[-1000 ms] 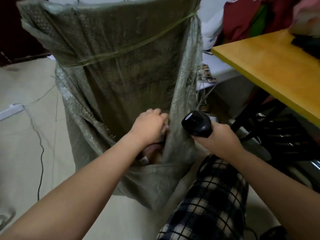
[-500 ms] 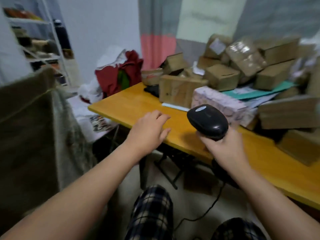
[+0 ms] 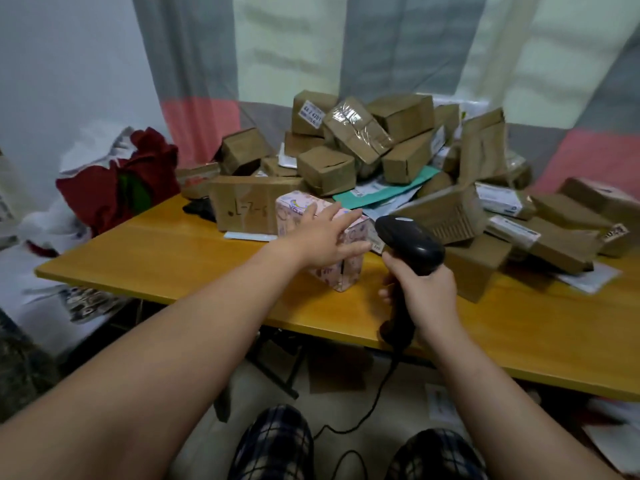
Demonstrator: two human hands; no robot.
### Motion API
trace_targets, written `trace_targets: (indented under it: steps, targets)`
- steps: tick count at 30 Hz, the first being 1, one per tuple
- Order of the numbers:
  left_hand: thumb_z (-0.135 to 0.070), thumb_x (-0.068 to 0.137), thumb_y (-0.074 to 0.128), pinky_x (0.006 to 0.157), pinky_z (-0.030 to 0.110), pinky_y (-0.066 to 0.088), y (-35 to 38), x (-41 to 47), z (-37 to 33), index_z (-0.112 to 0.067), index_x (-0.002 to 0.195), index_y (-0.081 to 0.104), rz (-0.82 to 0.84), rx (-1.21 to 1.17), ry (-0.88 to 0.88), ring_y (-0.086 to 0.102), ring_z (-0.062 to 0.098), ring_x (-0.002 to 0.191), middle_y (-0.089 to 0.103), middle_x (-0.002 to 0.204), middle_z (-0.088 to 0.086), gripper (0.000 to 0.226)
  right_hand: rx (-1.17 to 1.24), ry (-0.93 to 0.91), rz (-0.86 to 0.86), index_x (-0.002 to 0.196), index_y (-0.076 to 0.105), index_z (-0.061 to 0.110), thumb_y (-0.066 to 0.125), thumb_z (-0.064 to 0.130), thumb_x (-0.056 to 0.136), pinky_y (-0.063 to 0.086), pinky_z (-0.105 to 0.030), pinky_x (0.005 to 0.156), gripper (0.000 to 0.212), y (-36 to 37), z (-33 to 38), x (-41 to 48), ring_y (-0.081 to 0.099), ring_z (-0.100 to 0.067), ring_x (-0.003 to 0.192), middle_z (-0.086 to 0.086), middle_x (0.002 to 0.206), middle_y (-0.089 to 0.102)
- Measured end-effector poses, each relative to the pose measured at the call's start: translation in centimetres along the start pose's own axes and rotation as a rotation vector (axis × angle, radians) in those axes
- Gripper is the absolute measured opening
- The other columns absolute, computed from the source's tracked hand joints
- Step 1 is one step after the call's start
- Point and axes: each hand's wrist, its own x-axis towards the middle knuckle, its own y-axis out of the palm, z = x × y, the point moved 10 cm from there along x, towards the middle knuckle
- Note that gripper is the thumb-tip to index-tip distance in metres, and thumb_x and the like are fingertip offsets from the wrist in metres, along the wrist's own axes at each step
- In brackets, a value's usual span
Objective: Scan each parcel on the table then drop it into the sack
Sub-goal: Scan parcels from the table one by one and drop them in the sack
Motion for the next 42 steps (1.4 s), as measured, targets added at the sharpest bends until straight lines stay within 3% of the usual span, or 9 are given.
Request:
trace_targets:
  steps: [5,10,16,24,27,29,33,37,42]
  targets:
    - [-0.051,0.092,0.049,0.101,0.037,0.038,-2.6,-4.3,1.3,-0.022,0.123,0.052,-0.328,-0.271,0.013,0.043,0.022,0.122,0.047,0.127,0.003,0.043,0.014,0.039,0.043,0.089,0.068,0.013,0.071,0.023,0.085,0.055,-0.028,0.057,0.012,1.0,-1.1,-0.5,0.064,-0.018,0.057,-0.007,0.066,0.067]
    - [-0.047,0.095,0.046,0.088,0.023,0.042,-2.1,-11.5,6.2,-0.018,0.121,0.047,-0.509,-0.402,-0.186,0.048,0.014,0.112,0.043,0.119,-0.002,0.039,0.001,0.001,0.078,0.095,0.063,0.032,0.073,0.028,0.082,0.053,-0.026,0.07,0.017,2.8,-1.0,-0.7,0.063,-0.007,0.078,0.008,0.087,0.066]
    - [-0.055,0.089,0.054,0.105,0.039,0.035,1.5,-12.7,11.3,-0.015,0.144,0.032,-0.314,-0.371,-0.511,0.042,0.03,0.128,0.035,0.142,0.013,0.071,0.048,-0.033,0.229,0.096,0.059,0.037,0.074,0.025,0.082,0.036,-0.007,0.064,0.024,6.9,-0.1,-1.1,0.051,0.012,0.083,0.025,0.09,0.058]
    - [-0.025,0.093,0.06,0.094,0.032,0.045,2.6,-12.1,12.3,-0.011,0.143,0.032,-0.274,-0.7,-0.531,0.054,0.022,0.12,0.054,0.136,0.005,0.059,0.018,0.095,0.369,0.086,0.065,0.033,0.075,0.025,0.081,0.049,-0.018,0.071,0.014,9.7,-2.4,-1.9,0.065,-0.001,0.084,0.013,0.087,0.071]
    - [-0.03,0.093,0.058,0.091,0.035,0.046,0.4,-13.9,13.7,-0.01,0.129,0.047,-0.411,-0.503,-0.585,0.054,0.025,0.114,0.054,0.129,0.008,0.042,0.094,0.143,0.401,0.088,0.069,0.023,0.07,0.017,0.086,0.05,-0.032,0.066,0.006,9.6,-3.1,-3.2,0.064,-0.023,0.074,-0.002,0.077,0.071]
    - [-0.048,0.089,0.058,0.094,0.037,0.039,-0.7,-14.6,13.0,-0.014,0.123,0.05,-0.431,-0.305,-0.571,0.045,0.027,0.119,0.046,0.126,0.008,0.049,0.08,0.111,0.42,0.091,0.069,0.023,0.07,0.016,0.086,0.053,-0.034,0.066,0.009,9.8,-3.0,-3.8,0.065,-0.022,0.073,-0.003,0.082,0.072]
    - [-0.085,0.07,0.042,0.101,0.043,0.027,1.6,-13.6,10.0,-0.027,0.14,0.036,-0.112,-0.058,-0.555,0.028,0.028,0.129,0.032,0.138,0.009,0.091,0.048,0.033,0.389,0.093,0.069,0.029,0.073,0.019,0.083,0.056,-0.028,0.064,0.015,10.2,-2.2,-3.9,0.068,-0.006,0.074,0.007,0.086,0.073]
    - [-0.081,0.071,0.049,0.109,0.049,0.017,1.6,-13.1,10.0,-0.039,0.146,0.026,0.124,-0.057,-0.461,0.017,0.028,0.139,0.019,0.154,0.002,0.089,0.012,-0.037,0.218,0.092,0.066,0.031,0.077,0.022,0.079,0.05,-0.022,0.068,0.019,8.5,-1.2,-1.7,0.061,0.005,0.076,0.015,0.09,0.068]
    - [-0.092,0.052,0.034,0.115,0.06,-0.005,3.3,-13.9,9.9,-0.038,0.152,-0.004,0.406,0.079,-0.357,-0.011,0.03,0.147,-0.016,0.16,0.007,0.119,-0.074,-0.026,0.354,0.108,0.064,0.031,0.077,0.03,0.077,0.046,-0.024,0.083,0.035,9.9,-0.8,-0.5,0.059,-0.004,0.099,0.013,0.103,0.067]
